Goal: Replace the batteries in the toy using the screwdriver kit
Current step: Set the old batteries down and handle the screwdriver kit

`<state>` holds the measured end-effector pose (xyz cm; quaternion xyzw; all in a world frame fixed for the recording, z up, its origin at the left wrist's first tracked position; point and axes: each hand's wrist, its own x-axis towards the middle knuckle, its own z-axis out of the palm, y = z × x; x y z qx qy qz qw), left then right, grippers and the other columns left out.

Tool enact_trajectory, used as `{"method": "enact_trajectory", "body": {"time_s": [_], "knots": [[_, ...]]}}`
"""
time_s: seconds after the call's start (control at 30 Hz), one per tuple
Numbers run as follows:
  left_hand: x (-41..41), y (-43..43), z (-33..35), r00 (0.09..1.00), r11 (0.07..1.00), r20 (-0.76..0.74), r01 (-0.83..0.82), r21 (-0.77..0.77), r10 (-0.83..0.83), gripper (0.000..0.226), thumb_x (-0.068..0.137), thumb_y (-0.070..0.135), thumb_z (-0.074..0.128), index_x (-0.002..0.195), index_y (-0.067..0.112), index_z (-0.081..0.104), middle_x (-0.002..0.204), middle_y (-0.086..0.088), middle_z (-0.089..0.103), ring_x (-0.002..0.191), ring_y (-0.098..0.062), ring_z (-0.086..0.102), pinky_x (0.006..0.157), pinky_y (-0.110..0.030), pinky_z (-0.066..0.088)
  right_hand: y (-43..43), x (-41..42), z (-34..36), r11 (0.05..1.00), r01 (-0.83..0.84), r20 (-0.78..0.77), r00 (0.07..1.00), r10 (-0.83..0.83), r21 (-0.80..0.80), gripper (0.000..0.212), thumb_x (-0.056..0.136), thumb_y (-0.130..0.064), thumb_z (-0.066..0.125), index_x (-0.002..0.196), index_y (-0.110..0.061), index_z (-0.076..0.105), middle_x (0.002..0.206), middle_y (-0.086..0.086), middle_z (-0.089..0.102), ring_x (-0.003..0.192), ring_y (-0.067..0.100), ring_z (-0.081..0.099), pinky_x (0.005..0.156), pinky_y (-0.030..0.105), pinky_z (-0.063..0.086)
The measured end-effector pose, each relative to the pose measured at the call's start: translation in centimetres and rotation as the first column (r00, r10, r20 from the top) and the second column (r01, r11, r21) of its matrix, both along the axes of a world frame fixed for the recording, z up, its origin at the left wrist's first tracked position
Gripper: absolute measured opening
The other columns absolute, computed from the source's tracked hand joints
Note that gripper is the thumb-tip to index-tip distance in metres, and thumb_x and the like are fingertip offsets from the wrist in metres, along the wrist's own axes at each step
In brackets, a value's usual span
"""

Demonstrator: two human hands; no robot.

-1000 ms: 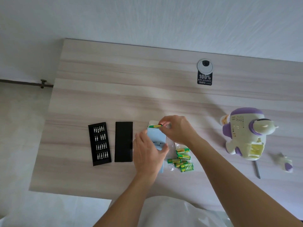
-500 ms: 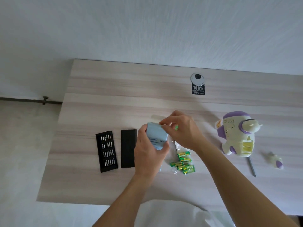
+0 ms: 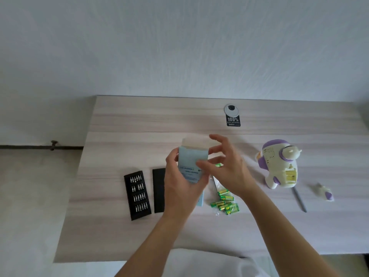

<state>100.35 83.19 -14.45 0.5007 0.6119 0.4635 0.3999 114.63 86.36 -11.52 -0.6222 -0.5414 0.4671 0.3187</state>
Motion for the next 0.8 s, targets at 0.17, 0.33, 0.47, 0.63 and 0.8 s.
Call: {"method": "enact_trajectory", "body": {"time_s": [0.17, 0.33, 0.47, 0.63, 0.8], "knots": [[-1.9, 0.3, 0.4, 0.952, 0.961, 0.265, 0.206, -0.185, -0.154, 0.055, 0.082, 0.032, 0.08, 0.128, 0.029, 0.049, 0.113, 0.009, 0.061, 0.103, -0.017, 0.068, 0.075, -0.03, 0.061, -0.9, -0.6, 0.0, 0.992, 0.123, -0.221, 0.967, -0.127, -0.031, 0.03, 0.087, -0.016, 0.075, 0.115, -0.022, 0.064, 0.092, 0.003, 0.076, 0.083, 0.021, 0.075, 0.076, 0.045, 0.061], [-3.8, -0.1, -1.0, 0.926, 0.897, 0.284, 0.332, -0.291, -0.25, 0.012, 0.094, 0.013, 0.066, 0.105, 0.018, 0.065, 0.104, 0.001, 0.071, 0.097, -0.023, 0.071, 0.078, -0.035, 0.062, -2.3, -0.6, -1.5, 0.981, 0.186, -0.274, 0.942, -0.194, -0.055, 0.018, 0.089, -0.011, 0.072, 0.106, -0.013, 0.068, 0.101, 0.003, 0.075, 0.088, 0.022, 0.074, 0.074, 0.039, 0.061], [-4.0, -1.1, -3.1, 0.933, 0.873, 0.334, 0.271, -0.406, -0.134, 0.014, 0.091, 0.01, 0.069, 0.104, 0.016, 0.066, 0.107, -0.004, 0.071, 0.098, -0.026, 0.072, 0.083, -0.046, 0.061, -4.7, -0.8, -4.3, 0.979, 0.114, -0.211, 0.966, -0.149, -0.166, 0.024, 0.089, -0.009, 0.071, 0.112, -0.016, 0.067, 0.107, -0.001, 0.073, 0.091, 0.02, 0.074, 0.072, 0.035, 0.062], [-4.9, -2.4, -4.9, 0.957, 0.829, 0.276, 0.224, -0.512, -0.088, 0.011, 0.095, 0.017, 0.065, 0.105, 0.022, 0.063, 0.11, -0.001, 0.07, 0.1, -0.018, 0.069, 0.084, -0.032, 0.06, -6.1, -1.4, -7.6, 0.957, 0.147, -0.157, 0.969, -0.19, -0.25, 0.022, 0.09, -0.009, 0.07, 0.102, -0.028, 0.068, 0.101, -0.003, 0.074, 0.091, 0.018, 0.073, 0.071, 0.03, 0.06], [-8.5, -3.4, -6.0, 0.999, 0.846, 0.053, 0.038, -0.532, -0.012, 0.008, 0.098, 0.018, 0.06, 0.102, 0.023, 0.064, 0.102, 0.0, 0.068, 0.093, -0.017, 0.068, 0.076, -0.026, 0.058, -5.8, -2.1, -10.4, 0.908, 0.192, -0.075, 0.969, -0.236, -0.374, 0.019, 0.091, -0.014, 0.07, 0.1, -0.031, 0.065, 0.101, -0.002, 0.074, 0.091, 0.024, 0.072, 0.075, 0.039, 0.062]]}}
